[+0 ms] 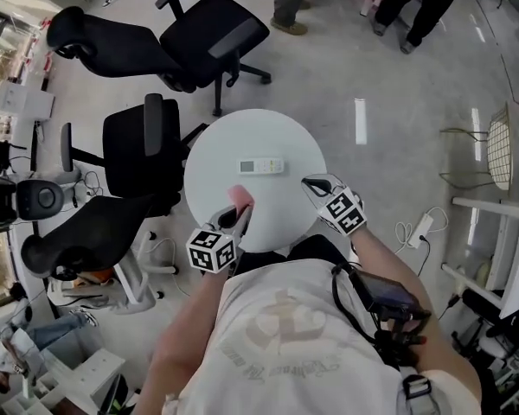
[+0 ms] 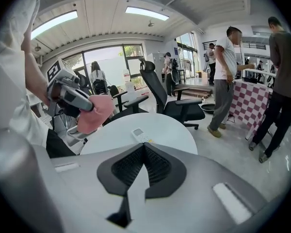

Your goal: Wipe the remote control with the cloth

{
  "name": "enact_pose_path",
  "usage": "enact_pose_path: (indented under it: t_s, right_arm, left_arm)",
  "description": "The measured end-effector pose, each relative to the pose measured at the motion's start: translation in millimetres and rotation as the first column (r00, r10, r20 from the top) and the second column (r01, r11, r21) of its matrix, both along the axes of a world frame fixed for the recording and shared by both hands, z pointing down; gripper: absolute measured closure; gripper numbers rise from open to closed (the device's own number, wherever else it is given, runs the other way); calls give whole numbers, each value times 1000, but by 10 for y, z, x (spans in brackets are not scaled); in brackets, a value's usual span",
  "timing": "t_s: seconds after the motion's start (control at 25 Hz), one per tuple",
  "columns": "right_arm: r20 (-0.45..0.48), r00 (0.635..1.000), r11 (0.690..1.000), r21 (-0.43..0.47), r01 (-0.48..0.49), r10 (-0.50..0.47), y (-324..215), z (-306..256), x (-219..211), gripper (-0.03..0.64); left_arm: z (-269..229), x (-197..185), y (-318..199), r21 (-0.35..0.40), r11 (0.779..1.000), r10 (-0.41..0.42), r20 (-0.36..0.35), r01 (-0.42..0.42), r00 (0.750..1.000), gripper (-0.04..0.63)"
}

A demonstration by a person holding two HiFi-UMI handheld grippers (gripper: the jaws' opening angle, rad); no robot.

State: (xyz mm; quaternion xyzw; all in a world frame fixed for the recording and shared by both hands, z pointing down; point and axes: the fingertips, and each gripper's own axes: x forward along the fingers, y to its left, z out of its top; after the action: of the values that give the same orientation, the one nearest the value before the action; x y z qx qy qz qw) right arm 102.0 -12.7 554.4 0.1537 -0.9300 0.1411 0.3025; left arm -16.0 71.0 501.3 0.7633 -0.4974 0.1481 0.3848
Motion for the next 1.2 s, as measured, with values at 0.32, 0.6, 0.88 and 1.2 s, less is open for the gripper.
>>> enact_pose_path:
  t_s: [0.32,0.6,0.88,1.2]
  right_arm:
    - [-58,998,999,-38,-3,1,-138,215,-97,612]
    - [-138,986,995,-30,92,-95,-134,396,-310,597]
    - [-213,957,981,-33,193,-195,-162,678,-457,580]
    - [-267,916,951,-19,307,-301,-335,923,-572,465]
  left_arm:
    - [220,1,-188,-33,998,44,-31,-45,999,569]
    - [498,9,-324,-89,994,51,-55,-56,997,568]
    - [712,135,-524,-141,989,38,-93,-51,995,568]
    - [949,221,-849,-182,979,73,-100,-90,992,568]
